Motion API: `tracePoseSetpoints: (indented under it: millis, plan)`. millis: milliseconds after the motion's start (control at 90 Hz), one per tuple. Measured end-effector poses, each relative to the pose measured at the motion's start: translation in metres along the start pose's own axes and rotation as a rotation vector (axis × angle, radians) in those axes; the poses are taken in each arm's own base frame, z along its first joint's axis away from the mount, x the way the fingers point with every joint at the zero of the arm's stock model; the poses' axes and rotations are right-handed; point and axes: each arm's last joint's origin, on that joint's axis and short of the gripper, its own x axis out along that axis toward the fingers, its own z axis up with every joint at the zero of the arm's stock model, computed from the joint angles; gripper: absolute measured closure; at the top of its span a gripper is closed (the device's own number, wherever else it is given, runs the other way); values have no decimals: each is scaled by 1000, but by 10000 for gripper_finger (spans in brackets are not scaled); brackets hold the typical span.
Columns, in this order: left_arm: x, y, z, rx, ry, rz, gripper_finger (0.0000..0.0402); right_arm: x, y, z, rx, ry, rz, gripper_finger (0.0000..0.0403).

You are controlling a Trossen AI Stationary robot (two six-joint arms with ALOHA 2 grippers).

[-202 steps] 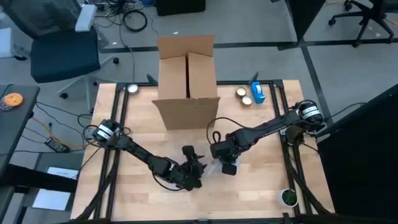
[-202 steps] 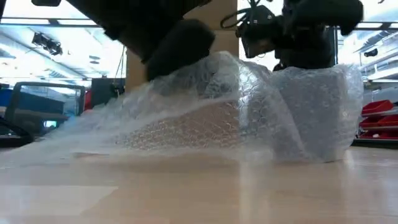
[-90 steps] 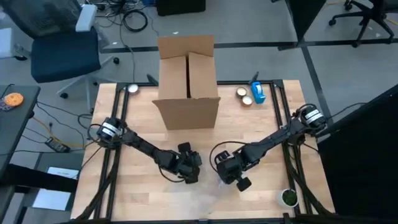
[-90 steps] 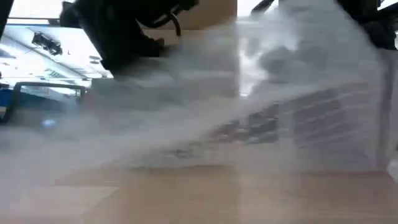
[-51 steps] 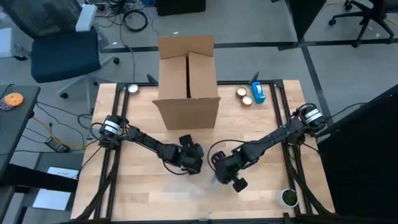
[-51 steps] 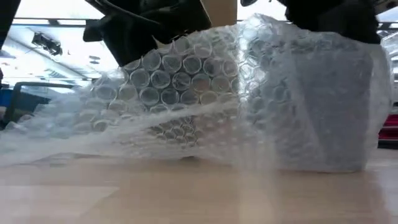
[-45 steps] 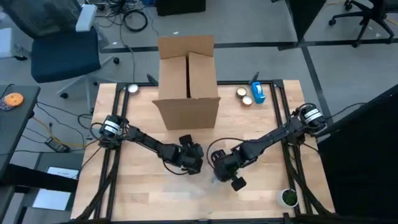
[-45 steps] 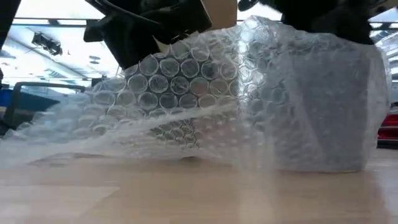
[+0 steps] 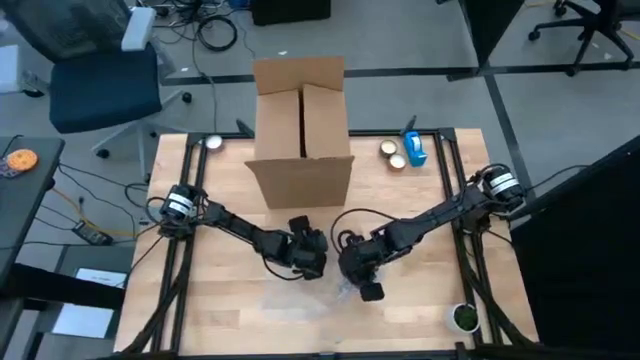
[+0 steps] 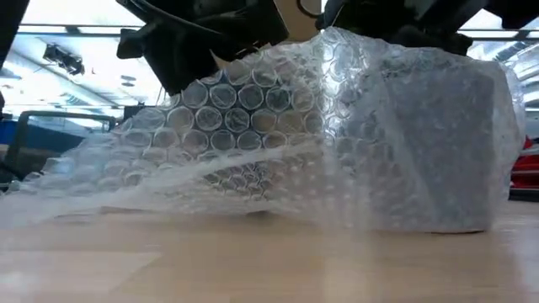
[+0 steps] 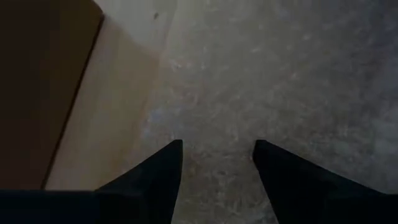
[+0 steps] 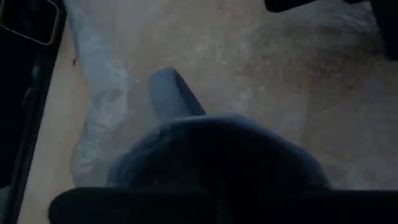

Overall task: Wrap mug
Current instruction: Wrap the blue mug with bubble wrap

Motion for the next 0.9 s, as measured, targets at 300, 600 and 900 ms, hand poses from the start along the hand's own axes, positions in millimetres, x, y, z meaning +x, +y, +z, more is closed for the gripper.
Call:
tracePoseSetpoints:
  millis: [300,600,900]
  plan:
    - [0,0,0,1,1,0,209,-47,17,33,-4,12,0,402]
    - [0,0,0,23,-3,1,209,-36,25,32,31,77,-13,403]
    - [-5,2,3,42,-19,-2,209,31,17,15,11,289,-45,403]
